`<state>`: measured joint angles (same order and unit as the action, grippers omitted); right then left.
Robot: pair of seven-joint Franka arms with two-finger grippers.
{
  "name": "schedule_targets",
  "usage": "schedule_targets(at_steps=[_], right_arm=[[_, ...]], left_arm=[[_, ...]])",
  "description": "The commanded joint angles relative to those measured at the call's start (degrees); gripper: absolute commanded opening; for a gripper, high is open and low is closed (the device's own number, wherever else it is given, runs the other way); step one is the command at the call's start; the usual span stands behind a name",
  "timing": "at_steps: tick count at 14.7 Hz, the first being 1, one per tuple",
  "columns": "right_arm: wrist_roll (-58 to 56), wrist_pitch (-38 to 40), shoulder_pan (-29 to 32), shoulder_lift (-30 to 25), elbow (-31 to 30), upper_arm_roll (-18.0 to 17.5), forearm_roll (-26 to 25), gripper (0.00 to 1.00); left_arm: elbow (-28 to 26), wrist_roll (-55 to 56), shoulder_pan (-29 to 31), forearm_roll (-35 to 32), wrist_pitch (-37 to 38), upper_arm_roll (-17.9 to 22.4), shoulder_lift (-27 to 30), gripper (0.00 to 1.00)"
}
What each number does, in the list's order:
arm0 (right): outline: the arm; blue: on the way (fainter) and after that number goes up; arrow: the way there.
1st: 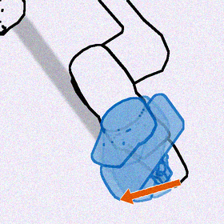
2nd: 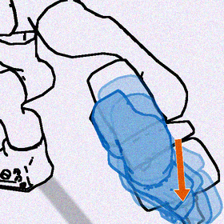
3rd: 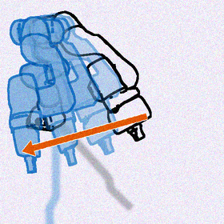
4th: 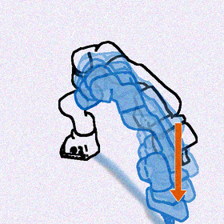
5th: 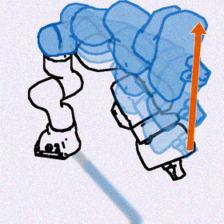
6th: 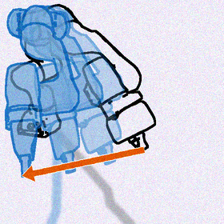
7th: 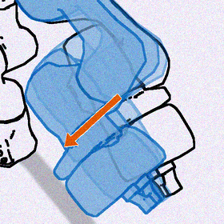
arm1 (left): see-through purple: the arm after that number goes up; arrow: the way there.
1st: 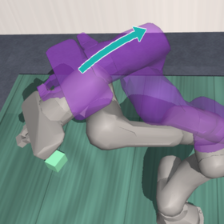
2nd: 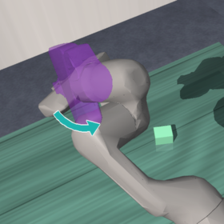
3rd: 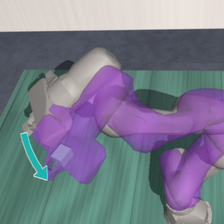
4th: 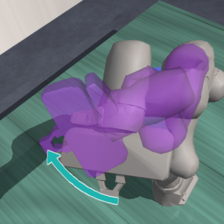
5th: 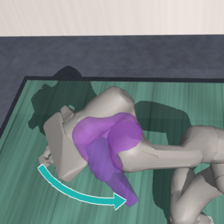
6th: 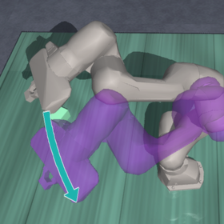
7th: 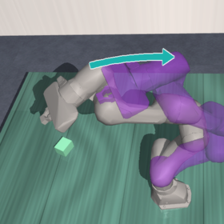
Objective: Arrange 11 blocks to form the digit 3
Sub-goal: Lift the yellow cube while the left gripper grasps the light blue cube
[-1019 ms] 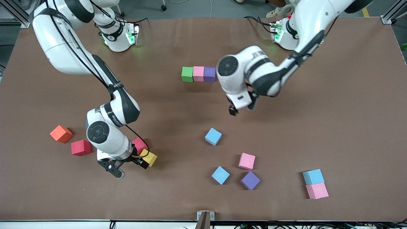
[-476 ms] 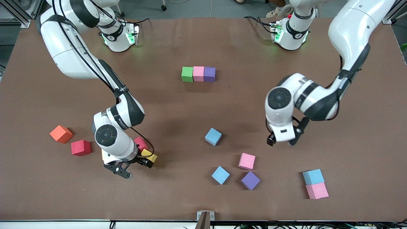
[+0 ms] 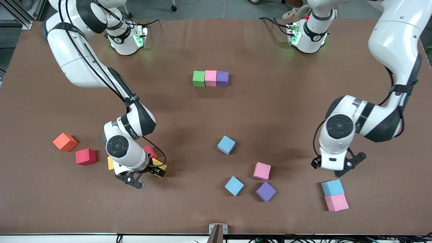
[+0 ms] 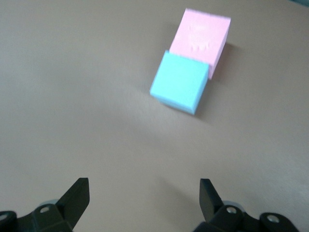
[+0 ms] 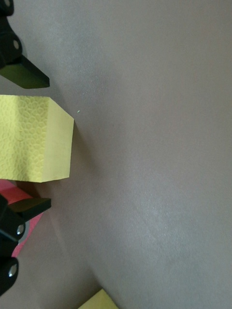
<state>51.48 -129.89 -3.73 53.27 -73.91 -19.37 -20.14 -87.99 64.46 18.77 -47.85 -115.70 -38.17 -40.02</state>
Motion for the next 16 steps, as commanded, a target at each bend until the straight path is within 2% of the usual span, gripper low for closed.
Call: schedule_targets(at_steps=[1,6,9,13,14,16], right_arm=[[-0.41,-0.36,-0.40,1.22,1.57,-0.14,-0.78,1.00],[-0.68,-0.37,-0.66,1.92,1.48,-0.14,-0.87,0.99],[-0.50,-0.28,-1.10,1.92,1.31,-0.14,-0.70,0.82],[-0.41,-0.28,-1.28,1.92,1.31,-0.14,-0.61,0.46],[-0.68,-0.28,-1.28,1.75,1.31,-0.14,-0.52,0.40],[-0.59,0.51,-1.63,0.26,1.31,-0.66,0.01,0.37]], left_arm=[[2.99,-8.02,1.26,0.74,-4.68,-0.24,-3.21,1.00],[3.70,-23.83,3.73,0.83,-14.45,1.08,-5.94,1.00],[5.46,-25.09,5.75,1.35,-20.52,1.17,-9.63,1.00],[6.86,-25.00,5.49,1.53,-26.59,2.14,-13.14,1.00],[6.95,-25.00,5.40,1.53,-27.38,2.22,-13.76,1.00],[8.18,-25.00,5.14,1.27,-28.70,2.22,-15.34,1.00]])
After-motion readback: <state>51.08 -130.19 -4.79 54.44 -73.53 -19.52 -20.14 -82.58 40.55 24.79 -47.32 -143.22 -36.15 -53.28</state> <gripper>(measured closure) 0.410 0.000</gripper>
